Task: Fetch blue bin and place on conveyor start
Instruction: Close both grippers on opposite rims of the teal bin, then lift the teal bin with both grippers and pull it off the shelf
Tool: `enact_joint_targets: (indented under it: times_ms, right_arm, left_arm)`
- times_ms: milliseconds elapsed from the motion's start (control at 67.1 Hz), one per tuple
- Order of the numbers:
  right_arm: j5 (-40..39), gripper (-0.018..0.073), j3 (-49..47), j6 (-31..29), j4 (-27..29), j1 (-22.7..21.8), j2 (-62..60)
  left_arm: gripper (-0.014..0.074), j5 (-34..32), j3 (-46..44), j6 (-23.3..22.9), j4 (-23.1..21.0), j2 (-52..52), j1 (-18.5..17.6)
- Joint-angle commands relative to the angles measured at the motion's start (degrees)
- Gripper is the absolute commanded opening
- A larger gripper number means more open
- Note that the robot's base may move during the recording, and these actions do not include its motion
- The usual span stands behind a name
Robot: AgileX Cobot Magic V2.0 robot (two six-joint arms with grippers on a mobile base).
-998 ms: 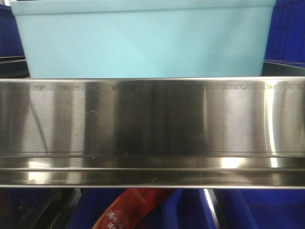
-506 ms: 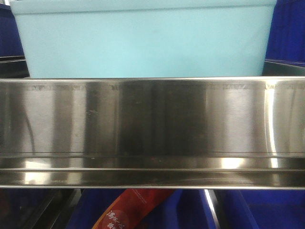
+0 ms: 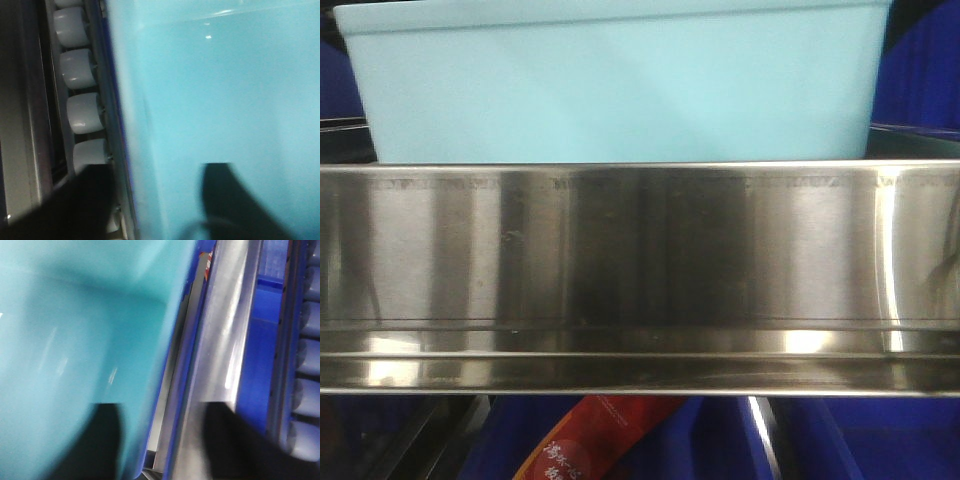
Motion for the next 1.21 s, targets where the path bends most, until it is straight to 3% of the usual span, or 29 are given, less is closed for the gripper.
enact_joint_targets:
  times_ms: [0,45,60,447,670,938,1191]
  right_arm:
    - [0.6,-0.0036,-0.48,0.0,-0.58,0.02,-0.34]
    - [1.16,-0.0158,-0.48,0.0,-0.58,0.02,-0.24]
    - [1.3,-0.0172,-0.48,0.0,-0.58,0.02,-0.24]
    - [1.91,-0.0151,-0.48,1.54,-0.58,0.02,-4.52]
    - [-0.05,-0.0151,-0.48,1.54,-0.58,0.02,-13.28]
    - [-4.81,-0.0151,-0.48,1.54,-0.58,0.02,-21.86]
    - [-9.13,-0.0151,-0.48,1.54,-0.83,0.02,-25.2]
  left_arm:
    - [-0.0001,0.44,-0.38,-0.23,0.0,-0.24,0.36]
    - [-0.0117,0.44,-0.38,-0.23,0.0,-0.24,0.36]
    - [-0.0109,0.44,-0.38,-0.23,0.0,-0.24,0.36]
    - [-0.0111,3.45,-2.11,-0.23,0.0,-3.3,0.14]
    - [-0.0111,-0.26,-2.24,-0.34,0.0,-12.18,-0.33]
    - [-0.0111,-6.92,-2.24,-0.34,-3.4,-22.36,-0.98]
    - [-0.0111,-8.66,-2.24,-0.34,-3.78,-24.68,-0.98]
